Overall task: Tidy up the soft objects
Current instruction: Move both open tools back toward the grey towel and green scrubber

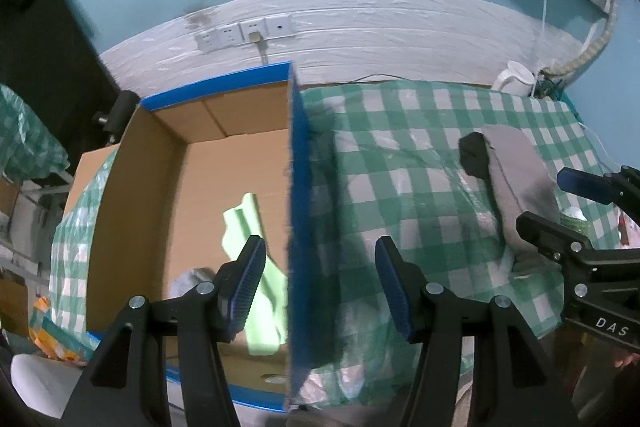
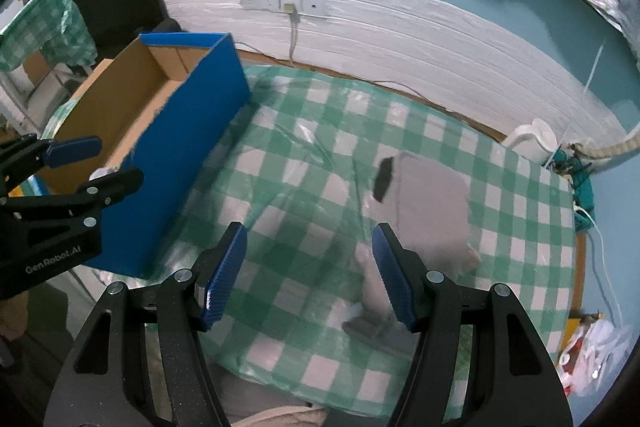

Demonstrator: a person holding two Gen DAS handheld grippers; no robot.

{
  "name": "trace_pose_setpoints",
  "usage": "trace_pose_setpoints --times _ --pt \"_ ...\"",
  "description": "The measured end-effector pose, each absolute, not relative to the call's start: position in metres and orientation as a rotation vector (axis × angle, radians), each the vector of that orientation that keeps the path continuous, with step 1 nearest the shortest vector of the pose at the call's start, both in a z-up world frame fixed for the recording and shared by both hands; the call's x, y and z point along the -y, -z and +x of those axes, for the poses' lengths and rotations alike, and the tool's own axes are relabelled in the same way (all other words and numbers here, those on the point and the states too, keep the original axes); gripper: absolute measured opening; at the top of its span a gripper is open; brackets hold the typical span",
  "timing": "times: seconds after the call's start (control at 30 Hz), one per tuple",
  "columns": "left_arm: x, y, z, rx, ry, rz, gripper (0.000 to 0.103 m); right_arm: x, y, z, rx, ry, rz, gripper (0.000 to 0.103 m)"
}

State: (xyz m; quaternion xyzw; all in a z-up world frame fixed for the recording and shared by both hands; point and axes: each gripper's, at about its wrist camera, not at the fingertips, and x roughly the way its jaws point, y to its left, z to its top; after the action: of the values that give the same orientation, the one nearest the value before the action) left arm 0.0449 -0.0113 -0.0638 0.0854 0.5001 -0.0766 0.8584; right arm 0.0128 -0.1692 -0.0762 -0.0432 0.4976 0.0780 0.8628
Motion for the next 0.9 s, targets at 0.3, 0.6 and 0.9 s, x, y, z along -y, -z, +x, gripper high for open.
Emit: trace_pose_setpoints --times 0.3,0.6,0.9 --pt "0.054 0.069 0.035 -1.056 0.221 0.246 0.064 0.213 0.079 -0.004 -1.047 -0.108 -0.049 0.065" --pt "0.092 0.082 0.027 -1.071 0.244 0.306 0.068 0.254 0.089 -0.017 -1.067 -0.050 -0.026 0.065" --pt "0.121 0.097 0.027 -1.099 0.266 0.346 0.068 0.287 0.101 -0.023 -1.092 0.000 0.008 0.065"
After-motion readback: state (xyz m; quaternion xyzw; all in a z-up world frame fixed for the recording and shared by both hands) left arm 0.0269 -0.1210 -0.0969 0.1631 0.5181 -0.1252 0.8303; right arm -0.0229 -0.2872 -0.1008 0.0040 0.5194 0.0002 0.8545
